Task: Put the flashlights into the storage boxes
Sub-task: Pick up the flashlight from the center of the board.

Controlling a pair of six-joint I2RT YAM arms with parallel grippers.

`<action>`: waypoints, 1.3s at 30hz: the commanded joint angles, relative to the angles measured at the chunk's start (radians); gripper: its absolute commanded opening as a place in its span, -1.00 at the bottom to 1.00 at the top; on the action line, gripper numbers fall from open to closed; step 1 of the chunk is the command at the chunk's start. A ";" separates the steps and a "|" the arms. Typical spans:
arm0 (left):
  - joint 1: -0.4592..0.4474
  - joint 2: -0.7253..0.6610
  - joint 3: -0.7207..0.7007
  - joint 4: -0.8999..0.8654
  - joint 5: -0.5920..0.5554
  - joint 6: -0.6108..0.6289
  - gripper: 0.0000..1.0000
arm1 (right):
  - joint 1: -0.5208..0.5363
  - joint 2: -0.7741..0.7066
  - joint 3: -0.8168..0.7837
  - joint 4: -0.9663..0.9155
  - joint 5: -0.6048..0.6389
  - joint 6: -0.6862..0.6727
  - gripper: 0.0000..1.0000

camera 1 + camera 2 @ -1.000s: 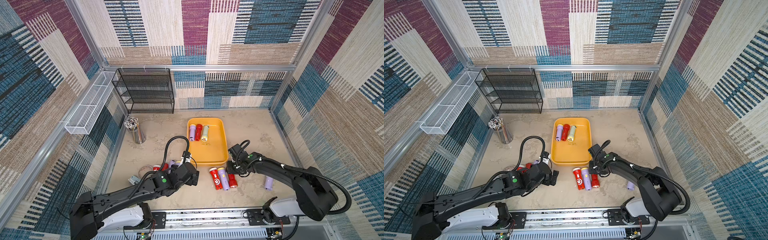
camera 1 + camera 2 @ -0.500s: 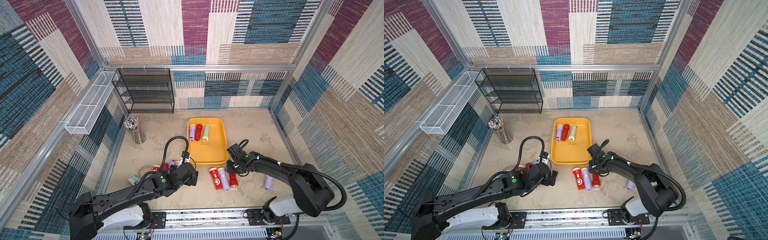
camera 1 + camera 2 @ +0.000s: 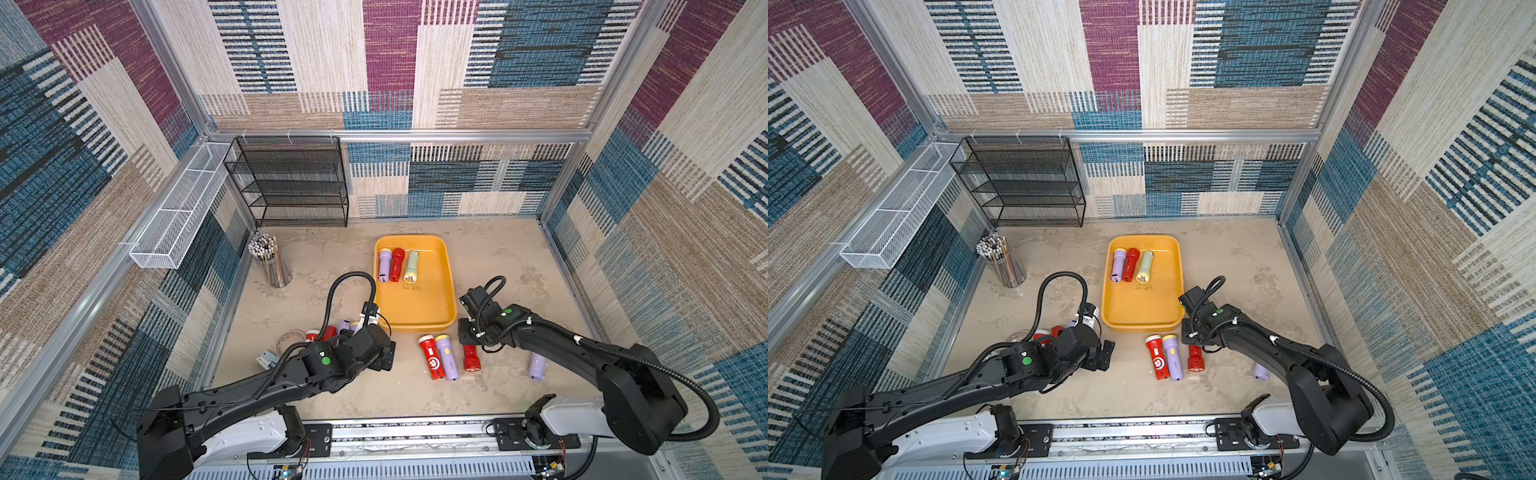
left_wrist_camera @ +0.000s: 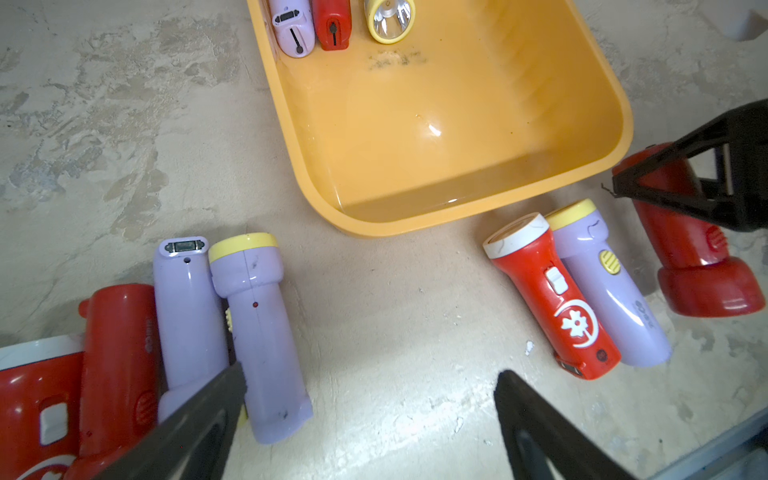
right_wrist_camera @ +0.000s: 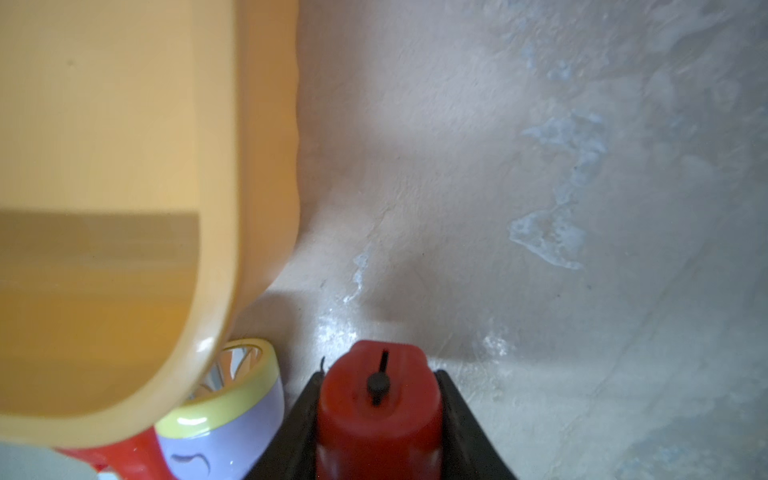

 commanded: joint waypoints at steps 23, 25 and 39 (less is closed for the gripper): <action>0.006 -0.024 0.056 -0.058 -0.041 0.031 0.95 | 0.000 -0.115 0.119 -0.142 0.052 0.007 -0.29; 0.008 -0.025 0.062 -0.061 -0.040 0.033 0.96 | 0.000 -0.119 0.139 -0.153 0.054 0.006 -0.29; 0.042 -0.026 0.116 -0.085 -0.038 0.087 0.98 | 0.000 -0.047 0.331 -0.147 0.015 -0.020 -0.30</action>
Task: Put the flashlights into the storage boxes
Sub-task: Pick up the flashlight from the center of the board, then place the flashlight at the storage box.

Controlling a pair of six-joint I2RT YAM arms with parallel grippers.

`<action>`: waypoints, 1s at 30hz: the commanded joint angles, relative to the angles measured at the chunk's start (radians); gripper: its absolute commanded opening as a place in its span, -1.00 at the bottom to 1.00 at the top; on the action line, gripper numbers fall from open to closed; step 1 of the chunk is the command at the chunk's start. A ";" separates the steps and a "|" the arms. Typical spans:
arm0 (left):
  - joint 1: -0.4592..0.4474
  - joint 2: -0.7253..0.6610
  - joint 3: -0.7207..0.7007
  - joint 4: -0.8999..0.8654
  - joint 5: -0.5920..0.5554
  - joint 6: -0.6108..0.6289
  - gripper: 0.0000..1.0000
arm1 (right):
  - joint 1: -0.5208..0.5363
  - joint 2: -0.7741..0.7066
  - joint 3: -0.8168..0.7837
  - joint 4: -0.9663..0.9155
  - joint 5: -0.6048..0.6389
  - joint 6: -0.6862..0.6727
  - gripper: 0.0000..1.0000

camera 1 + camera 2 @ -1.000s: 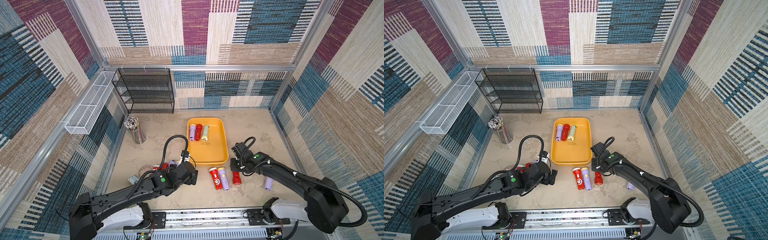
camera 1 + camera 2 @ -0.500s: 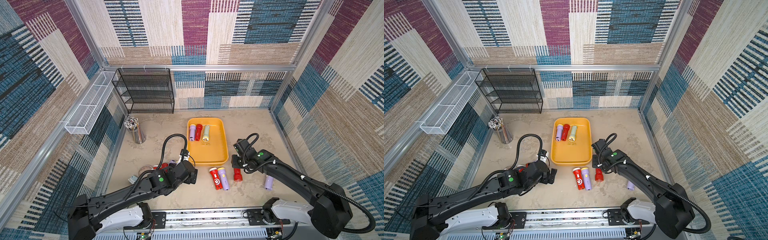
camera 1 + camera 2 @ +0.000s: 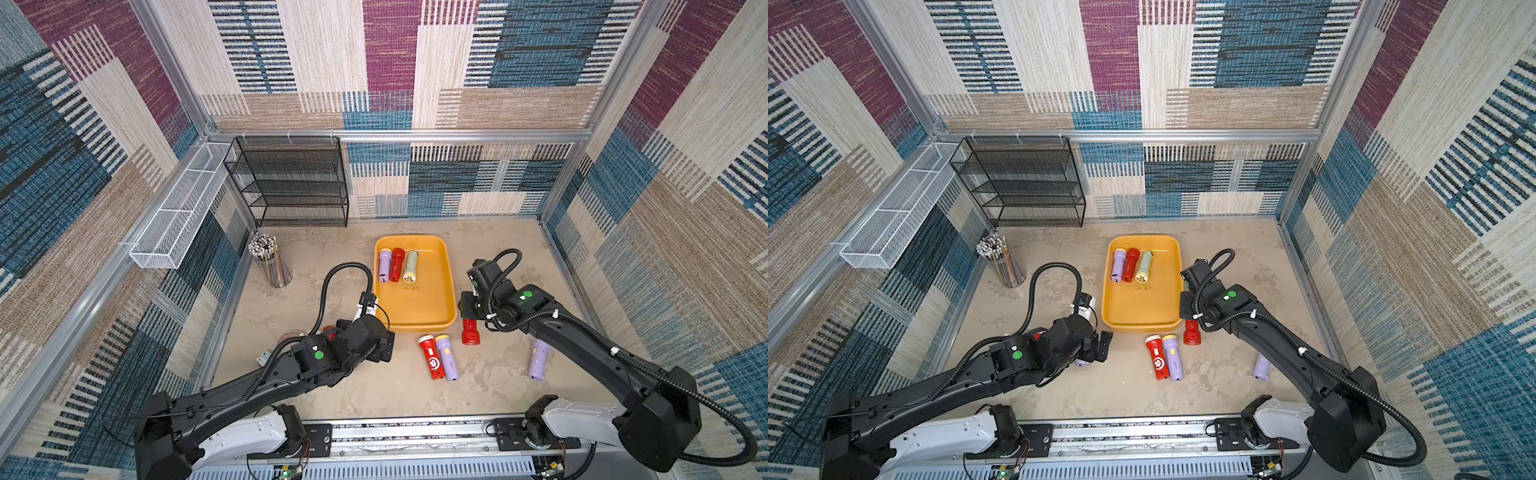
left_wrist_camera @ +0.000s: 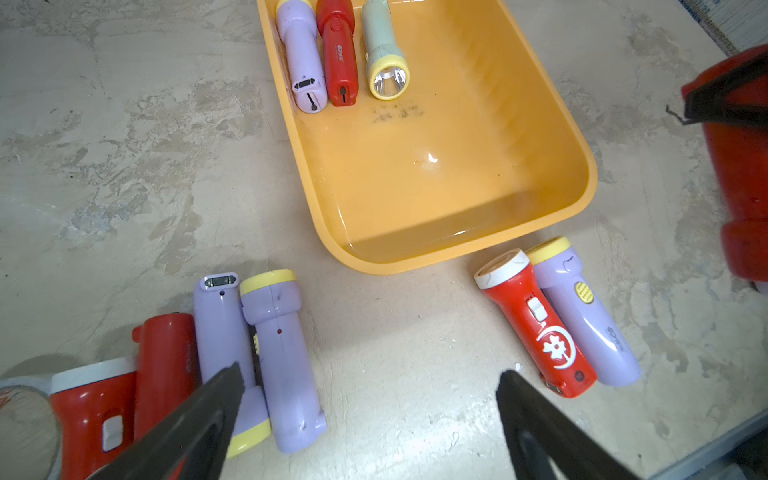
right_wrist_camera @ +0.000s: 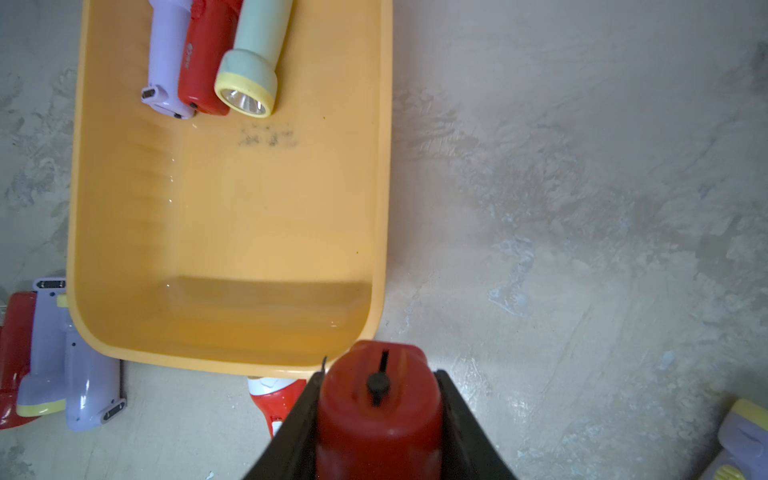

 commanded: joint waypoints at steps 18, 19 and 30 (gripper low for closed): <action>0.167 0.044 0.020 0.010 0.101 0.082 0.99 | -0.001 0.438 0.387 0.140 -0.084 -0.142 -0.31; 0.172 0.047 0.021 0.011 0.102 0.084 0.99 | -0.001 0.480 0.418 0.142 -0.087 -0.155 -0.31; 0.242 0.068 0.044 -0.008 0.121 0.106 0.99 | -0.073 0.897 0.821 0.120 -0.143 -0.228 -0.32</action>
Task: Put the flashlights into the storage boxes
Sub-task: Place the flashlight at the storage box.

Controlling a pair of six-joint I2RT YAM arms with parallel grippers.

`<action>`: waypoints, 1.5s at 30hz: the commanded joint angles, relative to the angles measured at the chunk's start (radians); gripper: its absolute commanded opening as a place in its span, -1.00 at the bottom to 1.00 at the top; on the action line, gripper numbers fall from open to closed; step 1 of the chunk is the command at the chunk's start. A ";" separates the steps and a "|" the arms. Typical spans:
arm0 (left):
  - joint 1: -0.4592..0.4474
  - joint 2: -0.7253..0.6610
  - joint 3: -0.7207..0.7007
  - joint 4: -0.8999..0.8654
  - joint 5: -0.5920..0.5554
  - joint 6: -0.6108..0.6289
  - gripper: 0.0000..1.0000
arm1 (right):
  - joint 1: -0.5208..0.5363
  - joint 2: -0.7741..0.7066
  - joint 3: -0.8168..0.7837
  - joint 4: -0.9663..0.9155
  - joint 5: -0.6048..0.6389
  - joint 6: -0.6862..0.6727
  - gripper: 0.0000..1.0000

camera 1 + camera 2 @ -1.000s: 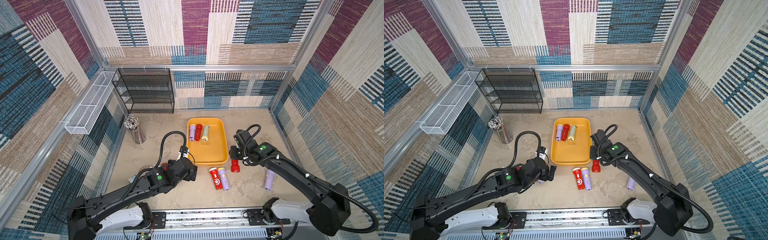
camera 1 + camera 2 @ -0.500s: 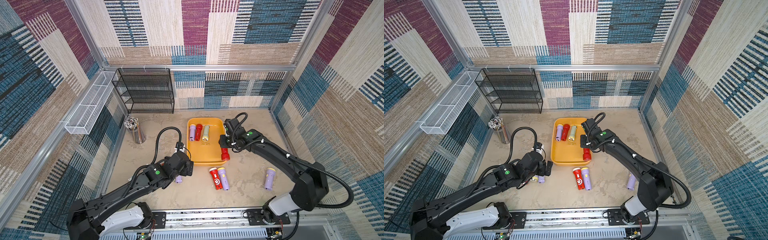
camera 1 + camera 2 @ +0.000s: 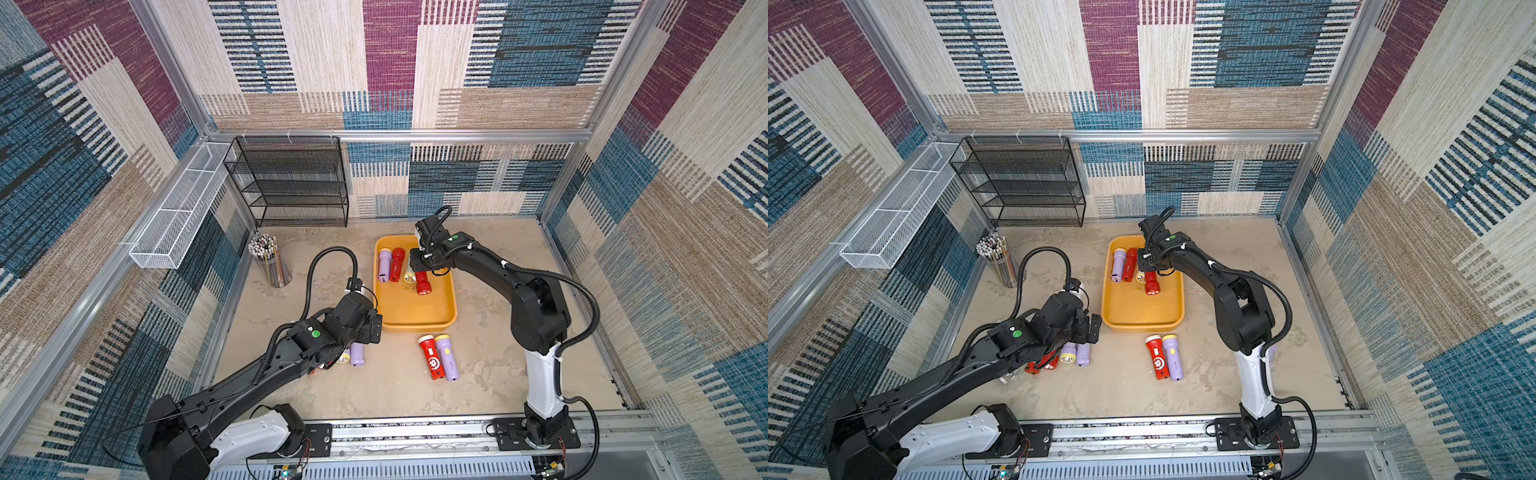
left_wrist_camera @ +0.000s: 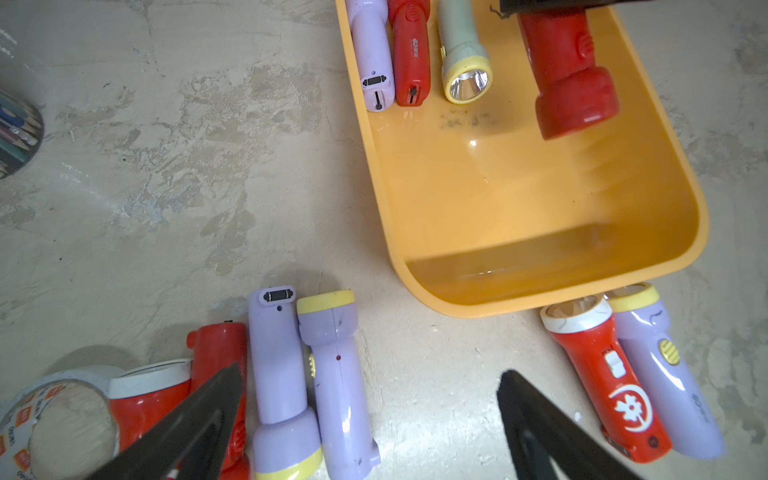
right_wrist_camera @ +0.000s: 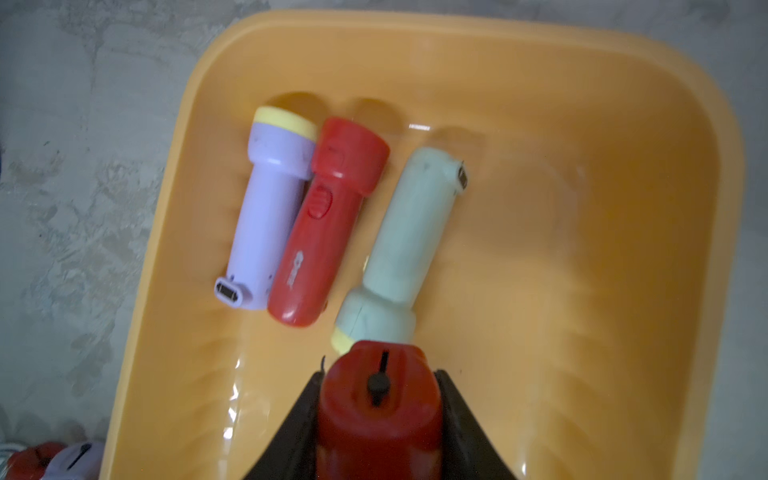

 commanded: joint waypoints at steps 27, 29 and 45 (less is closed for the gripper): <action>0.049 -0.033 0.013 -0.062 0.029 -0.008 0.96 | -0.112 0.264 0.348 -0.027 -0.123 -0.014 0.20; 0.049 -0.039 0.008 -0.062 0.033 -0.012 0.96 | -0.111 0.233 0.334 -0.031 -0.113 -0.019 0.20; 0.031 0.023 -0.021 -0.012 0.109 -0.073 0.89 | -0.047 -0.341 -0.308 0.109 -0.077 -0.035 0.17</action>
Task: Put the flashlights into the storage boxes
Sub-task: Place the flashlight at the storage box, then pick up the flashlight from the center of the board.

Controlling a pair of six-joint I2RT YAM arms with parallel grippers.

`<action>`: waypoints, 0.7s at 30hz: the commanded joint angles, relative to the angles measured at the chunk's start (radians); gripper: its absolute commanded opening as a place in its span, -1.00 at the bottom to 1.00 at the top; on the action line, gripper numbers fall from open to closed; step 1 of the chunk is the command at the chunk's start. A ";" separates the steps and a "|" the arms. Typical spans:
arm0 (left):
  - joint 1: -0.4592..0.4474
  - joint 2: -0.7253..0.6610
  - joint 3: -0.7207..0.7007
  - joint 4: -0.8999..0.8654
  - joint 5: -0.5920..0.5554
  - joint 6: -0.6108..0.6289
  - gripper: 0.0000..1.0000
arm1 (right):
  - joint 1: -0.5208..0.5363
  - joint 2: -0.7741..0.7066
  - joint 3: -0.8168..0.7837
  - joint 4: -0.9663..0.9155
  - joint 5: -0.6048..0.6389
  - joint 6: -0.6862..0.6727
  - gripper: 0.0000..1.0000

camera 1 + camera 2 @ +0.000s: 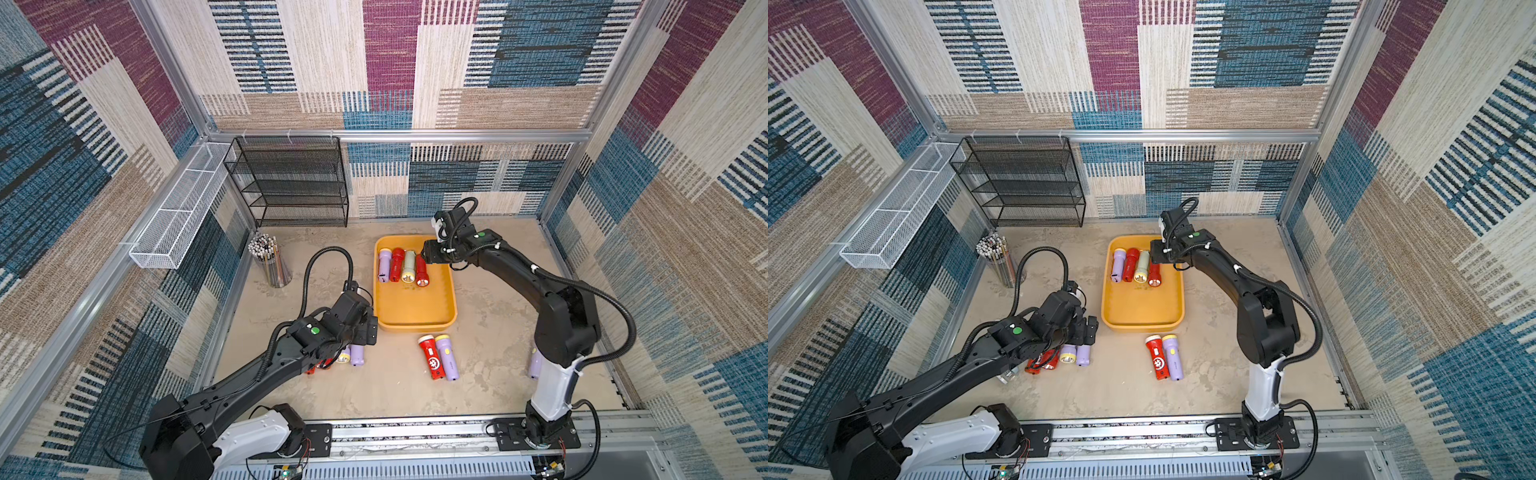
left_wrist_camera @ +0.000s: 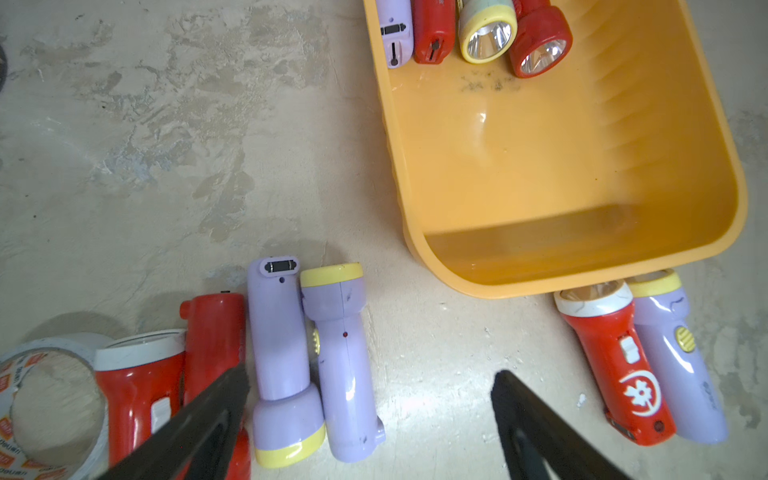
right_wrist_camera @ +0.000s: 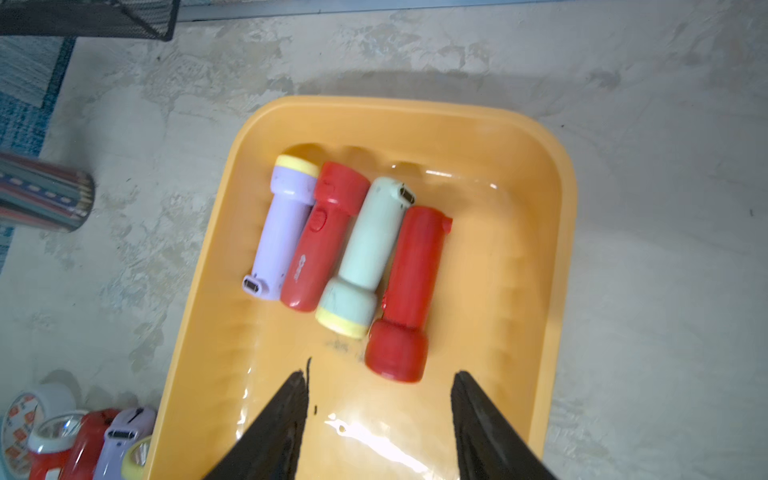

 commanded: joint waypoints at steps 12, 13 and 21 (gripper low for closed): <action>-0.078 0.091 0.038 0.078 0.012 -0.028 0.87 | 0.096 -0.522 -0.509 -0.021 0.044 0.092 0.15; -0.082 0.096 0.043 0.080 0.013 -0.025 0.87 | 0.102 -0.547 -0.535 -0.028 0.045 0.103 0.15; -0.085 0.103 0.062 0.096 0.020 -0.016 0.87 | 0.178 -0.694 -0.742 -0.038 0.029 0.209 0.14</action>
